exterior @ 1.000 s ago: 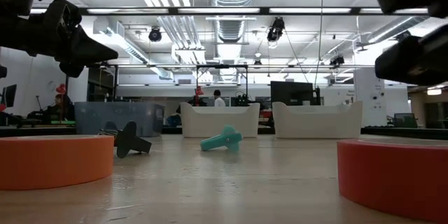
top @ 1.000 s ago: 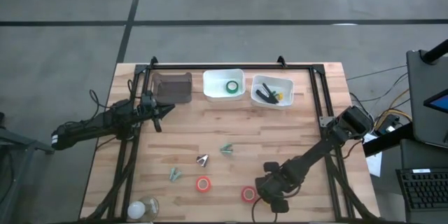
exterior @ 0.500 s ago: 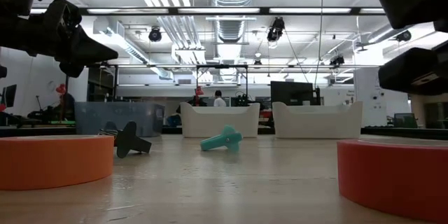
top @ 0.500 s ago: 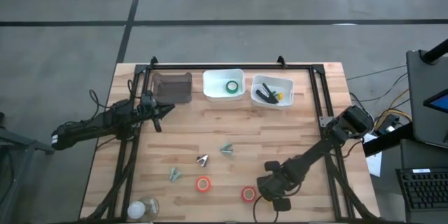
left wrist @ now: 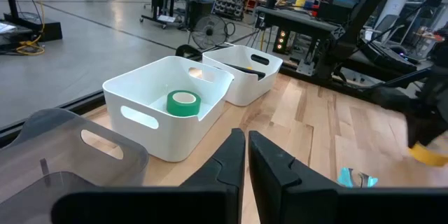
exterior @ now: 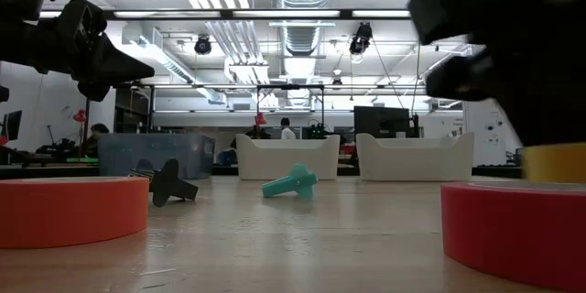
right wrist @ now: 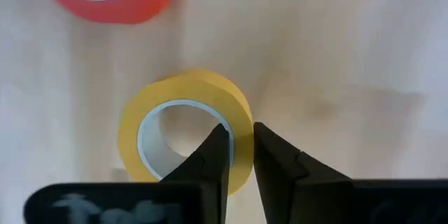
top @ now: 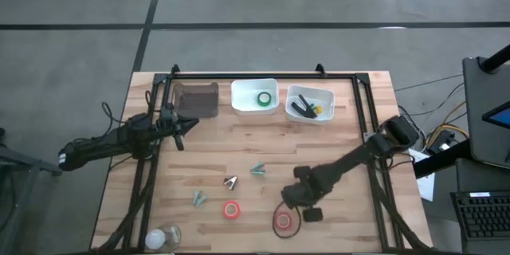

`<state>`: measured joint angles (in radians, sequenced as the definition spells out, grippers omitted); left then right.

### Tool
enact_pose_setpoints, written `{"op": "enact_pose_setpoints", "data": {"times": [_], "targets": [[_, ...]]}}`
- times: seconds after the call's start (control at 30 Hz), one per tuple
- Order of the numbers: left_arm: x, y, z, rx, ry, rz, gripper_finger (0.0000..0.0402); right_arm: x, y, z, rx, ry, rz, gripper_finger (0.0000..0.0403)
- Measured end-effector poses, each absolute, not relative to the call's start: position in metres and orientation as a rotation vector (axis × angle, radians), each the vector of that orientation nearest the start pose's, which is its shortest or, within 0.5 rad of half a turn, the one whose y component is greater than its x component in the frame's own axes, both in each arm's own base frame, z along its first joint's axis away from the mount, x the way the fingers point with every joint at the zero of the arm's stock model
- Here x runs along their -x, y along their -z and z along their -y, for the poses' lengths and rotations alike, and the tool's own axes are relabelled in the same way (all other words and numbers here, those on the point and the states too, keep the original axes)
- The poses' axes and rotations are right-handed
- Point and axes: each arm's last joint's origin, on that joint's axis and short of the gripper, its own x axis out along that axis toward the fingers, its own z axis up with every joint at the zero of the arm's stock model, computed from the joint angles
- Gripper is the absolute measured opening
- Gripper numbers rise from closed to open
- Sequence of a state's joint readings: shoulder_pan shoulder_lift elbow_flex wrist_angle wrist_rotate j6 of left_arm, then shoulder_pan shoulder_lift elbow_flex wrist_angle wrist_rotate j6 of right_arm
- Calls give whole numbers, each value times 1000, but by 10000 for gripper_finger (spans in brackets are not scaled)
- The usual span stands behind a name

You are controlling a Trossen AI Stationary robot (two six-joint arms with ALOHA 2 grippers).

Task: Pick and place Stapler, Stapler remover, tape
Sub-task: Put the yellow tape into the left white bin

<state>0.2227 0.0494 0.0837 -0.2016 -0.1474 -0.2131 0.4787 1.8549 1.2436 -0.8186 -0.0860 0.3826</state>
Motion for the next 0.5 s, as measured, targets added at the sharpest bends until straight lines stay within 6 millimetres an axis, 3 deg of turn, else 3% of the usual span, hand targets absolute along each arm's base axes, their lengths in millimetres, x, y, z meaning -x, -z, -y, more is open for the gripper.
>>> {"op": "enact_pose_setpoints", "data": {"times": [0.17, 0.5], "targets": [[-91, -169, -25, 216, -386, -128, 26, -320, -183, -129, 76, -171, -1458, 45], [-91, -169, -25, 216, -386, -128, 26, -359, -219, -47, 131, -103, -1357, 45]]}}
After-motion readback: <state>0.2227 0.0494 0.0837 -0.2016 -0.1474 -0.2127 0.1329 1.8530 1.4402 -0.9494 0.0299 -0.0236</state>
